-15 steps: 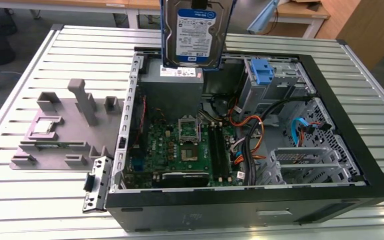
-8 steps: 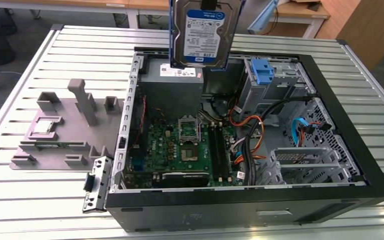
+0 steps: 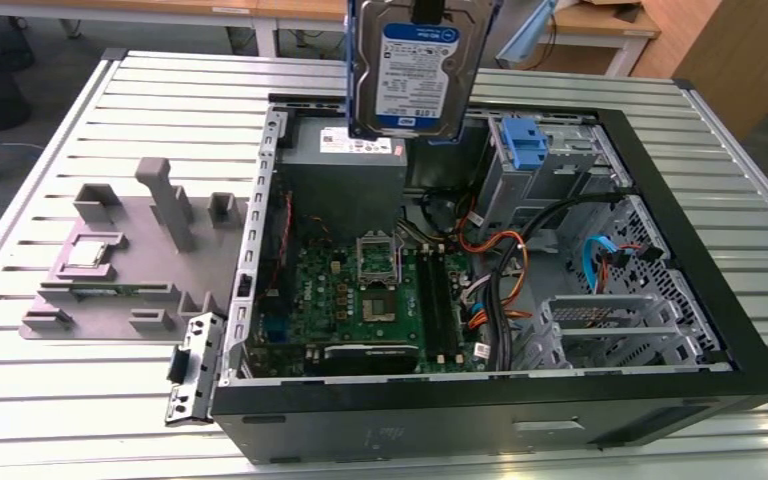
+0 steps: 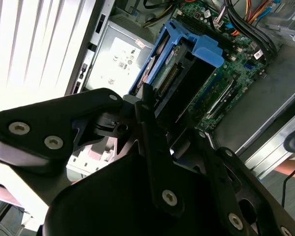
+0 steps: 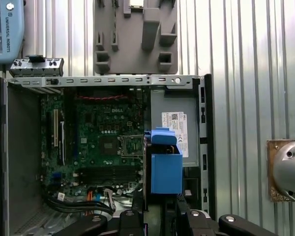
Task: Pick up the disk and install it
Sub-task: 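Pick up the disk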
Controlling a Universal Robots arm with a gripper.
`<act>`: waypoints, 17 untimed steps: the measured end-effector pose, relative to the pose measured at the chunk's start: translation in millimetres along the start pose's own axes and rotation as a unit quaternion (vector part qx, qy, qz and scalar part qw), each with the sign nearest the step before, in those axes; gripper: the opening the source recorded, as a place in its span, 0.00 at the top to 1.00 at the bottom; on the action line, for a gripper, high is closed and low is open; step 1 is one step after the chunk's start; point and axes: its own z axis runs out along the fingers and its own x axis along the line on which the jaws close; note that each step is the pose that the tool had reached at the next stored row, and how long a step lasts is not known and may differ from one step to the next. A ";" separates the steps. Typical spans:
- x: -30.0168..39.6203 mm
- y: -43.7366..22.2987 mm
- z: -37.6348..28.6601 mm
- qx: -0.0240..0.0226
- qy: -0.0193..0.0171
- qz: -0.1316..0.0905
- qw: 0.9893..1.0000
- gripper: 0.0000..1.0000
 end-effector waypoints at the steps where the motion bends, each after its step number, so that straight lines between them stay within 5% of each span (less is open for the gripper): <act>1: 0.7 -0.3 0.2 0.000 0.000 0.000 1.000 0.65; 17: 14.9 -2.8 4.5 0.000 0.000 0.000 1.000 0.65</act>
